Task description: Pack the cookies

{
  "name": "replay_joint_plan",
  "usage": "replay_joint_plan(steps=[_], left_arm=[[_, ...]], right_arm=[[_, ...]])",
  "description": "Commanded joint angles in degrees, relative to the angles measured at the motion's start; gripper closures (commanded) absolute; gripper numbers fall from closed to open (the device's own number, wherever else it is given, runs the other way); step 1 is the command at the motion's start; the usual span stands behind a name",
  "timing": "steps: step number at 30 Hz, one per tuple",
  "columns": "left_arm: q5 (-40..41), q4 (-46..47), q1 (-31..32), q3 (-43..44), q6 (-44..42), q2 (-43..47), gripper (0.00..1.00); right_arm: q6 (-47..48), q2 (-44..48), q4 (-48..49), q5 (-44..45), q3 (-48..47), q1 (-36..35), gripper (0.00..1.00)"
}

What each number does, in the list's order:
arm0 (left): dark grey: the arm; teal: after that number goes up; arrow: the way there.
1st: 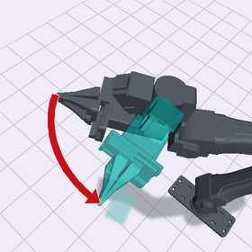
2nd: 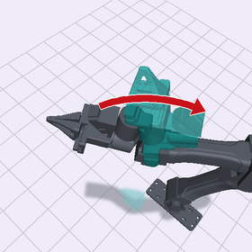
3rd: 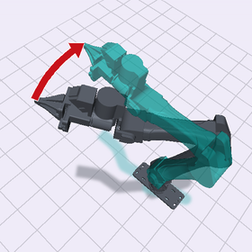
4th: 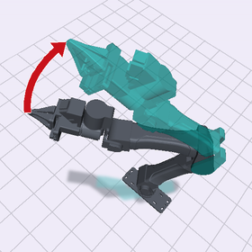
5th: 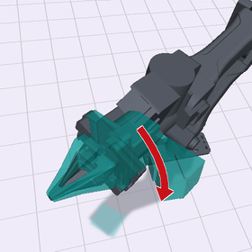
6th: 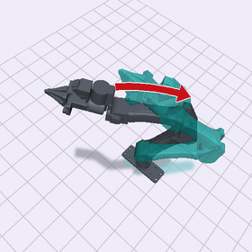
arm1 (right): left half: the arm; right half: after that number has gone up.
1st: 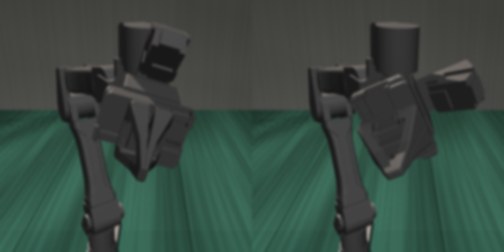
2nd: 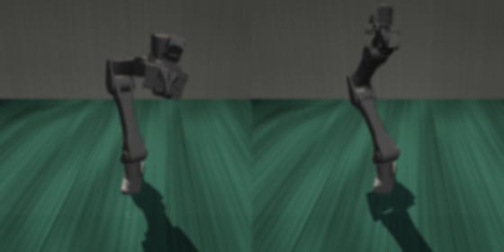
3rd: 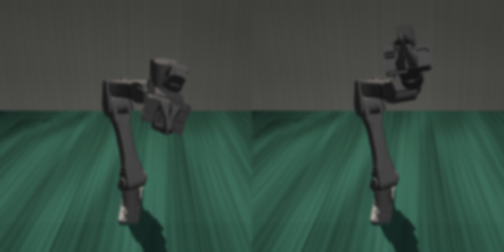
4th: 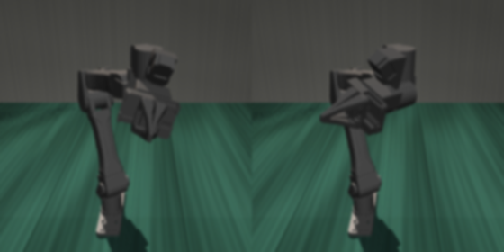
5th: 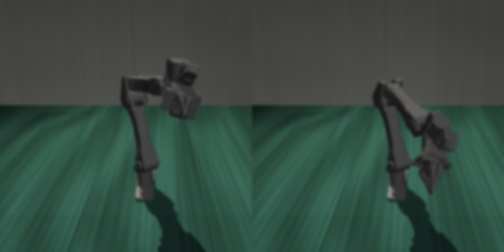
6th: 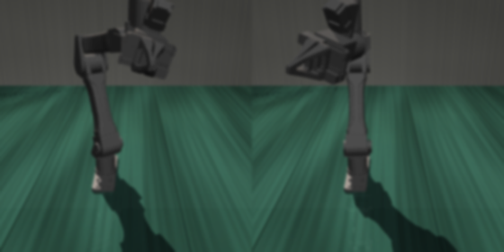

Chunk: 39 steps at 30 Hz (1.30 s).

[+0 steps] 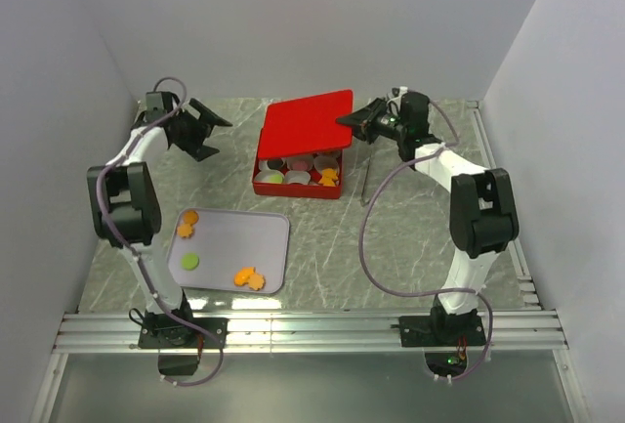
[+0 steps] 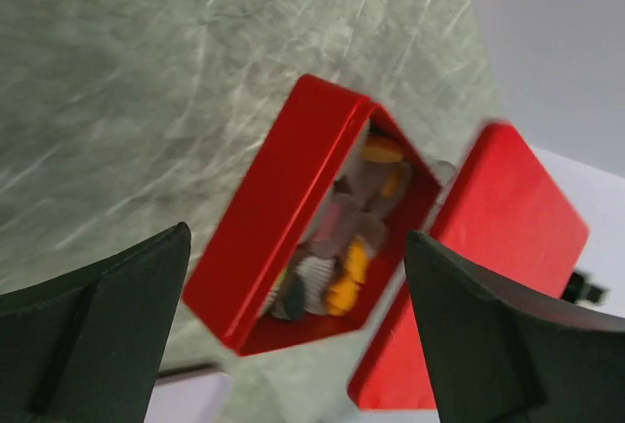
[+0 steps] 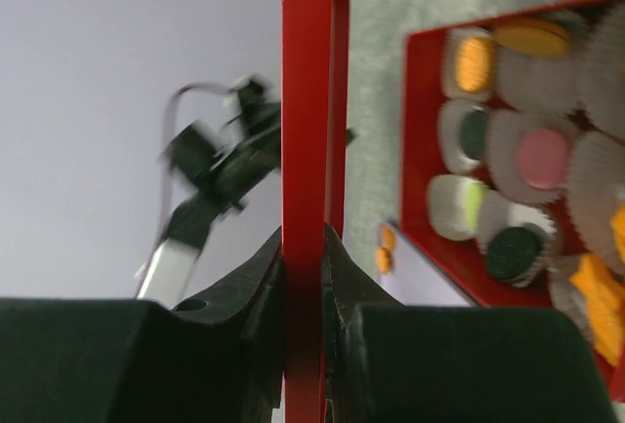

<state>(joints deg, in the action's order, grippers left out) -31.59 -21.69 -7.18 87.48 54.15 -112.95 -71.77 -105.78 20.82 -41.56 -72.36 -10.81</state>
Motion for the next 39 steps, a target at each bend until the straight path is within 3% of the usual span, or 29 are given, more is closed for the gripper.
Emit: replay_joint_plan(steps=[1,7,21,39], left_arm=[[15.1,13.8,2.7,-8.0,-9.7,14.7,0.02],[9.8,10.3,3.0,-4.1,-13.5,9.7,0.02],[0.2,17.7,8.8,-7.9,-16.9,2.2,0.01],[-2.4,15.5,12.3,-9.7,-18.2,-1.0,0.06]], right_arm=[[1.5,-1.4,1.3,1.7,-3.6,-2.2,1.00],[2.8,-5.7,-0.9,2.8,-6.8,-4.1,1.00],[5.2,-10.0,-5.2,6.2,-9.6,-6.3,1.00],[6.4,-6.7,-4.3,9.4,0.0,-6.6,1.00]])
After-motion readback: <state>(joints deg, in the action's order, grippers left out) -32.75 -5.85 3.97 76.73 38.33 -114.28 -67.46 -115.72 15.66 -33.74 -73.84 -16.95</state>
